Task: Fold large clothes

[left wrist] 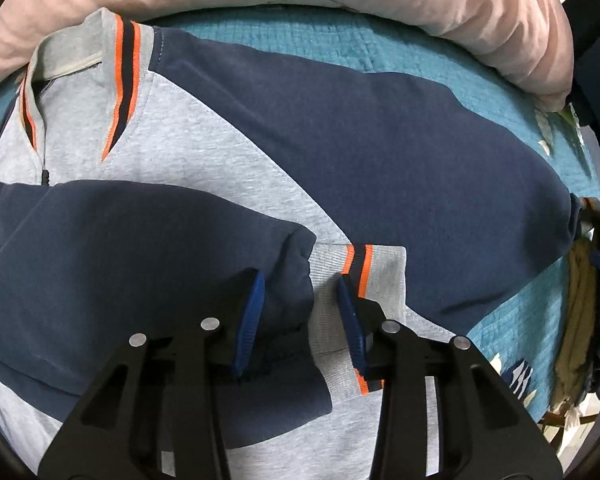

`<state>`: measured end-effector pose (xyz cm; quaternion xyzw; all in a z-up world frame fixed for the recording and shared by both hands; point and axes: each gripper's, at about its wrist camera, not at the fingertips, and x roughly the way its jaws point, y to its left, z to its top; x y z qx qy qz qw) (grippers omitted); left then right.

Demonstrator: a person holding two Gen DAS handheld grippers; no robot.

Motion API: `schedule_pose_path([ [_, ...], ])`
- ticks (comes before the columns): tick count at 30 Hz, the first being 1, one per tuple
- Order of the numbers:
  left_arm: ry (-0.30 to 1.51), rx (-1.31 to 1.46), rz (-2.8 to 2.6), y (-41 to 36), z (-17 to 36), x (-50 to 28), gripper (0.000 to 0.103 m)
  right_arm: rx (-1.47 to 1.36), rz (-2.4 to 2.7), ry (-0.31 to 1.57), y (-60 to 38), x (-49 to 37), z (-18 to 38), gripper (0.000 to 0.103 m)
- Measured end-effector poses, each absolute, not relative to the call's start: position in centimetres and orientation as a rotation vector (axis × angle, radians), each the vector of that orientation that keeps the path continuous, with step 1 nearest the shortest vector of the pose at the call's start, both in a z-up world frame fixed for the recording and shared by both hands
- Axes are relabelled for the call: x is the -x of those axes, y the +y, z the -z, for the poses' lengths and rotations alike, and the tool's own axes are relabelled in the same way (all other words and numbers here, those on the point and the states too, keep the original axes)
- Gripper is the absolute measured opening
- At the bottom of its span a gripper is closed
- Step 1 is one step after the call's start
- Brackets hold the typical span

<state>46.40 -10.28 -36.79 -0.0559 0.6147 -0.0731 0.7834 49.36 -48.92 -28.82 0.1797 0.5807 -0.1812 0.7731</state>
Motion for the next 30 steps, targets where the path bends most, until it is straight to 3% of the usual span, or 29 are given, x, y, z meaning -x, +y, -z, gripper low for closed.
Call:
schedule_pose_path([
  [2,1.322,0.097,0.164,-10.5,36.8,-46.3,0.038,-0.424,0.337,1.262,-48.3,-49.9,29.1,0.053],
  [3,1.32,0.098,0.164,-10.9,36.8,-46.6,0.038,-0.434,0.311,1.281,-48.0,-50.3,29.4,0.051],
  [12,1.312,0.092,0.185,-11.5,37.0,-46.8,0.038,-0.421,0.471,1.318,-48.5,-50.9,31.2,0.053],
  [16,1.316,0.093,0.198,-11.1,36.9,-46.8,0.038,-0.395,0.517,1.298,-49.3,-50.2,30.5,0.066],
  [19,1.319,0.097,0.203,-10.9,36.9,-46.8,0.038,-0.484,0.535,1.279,-51.2,-50.3,31.6,0.064],
  [25,1.31,0.088,0.207,-10.9,36.9,-46.7,0.038,-0.603,0.398,1.159,-51.9,-50.2,31.8,0.013],
  [30,1.313,0.093,0.203,-11.0,36.8,-46.7,0.038,-0.614,0.375,1.119,-51.8,-48.5,30.7,0.009],
])
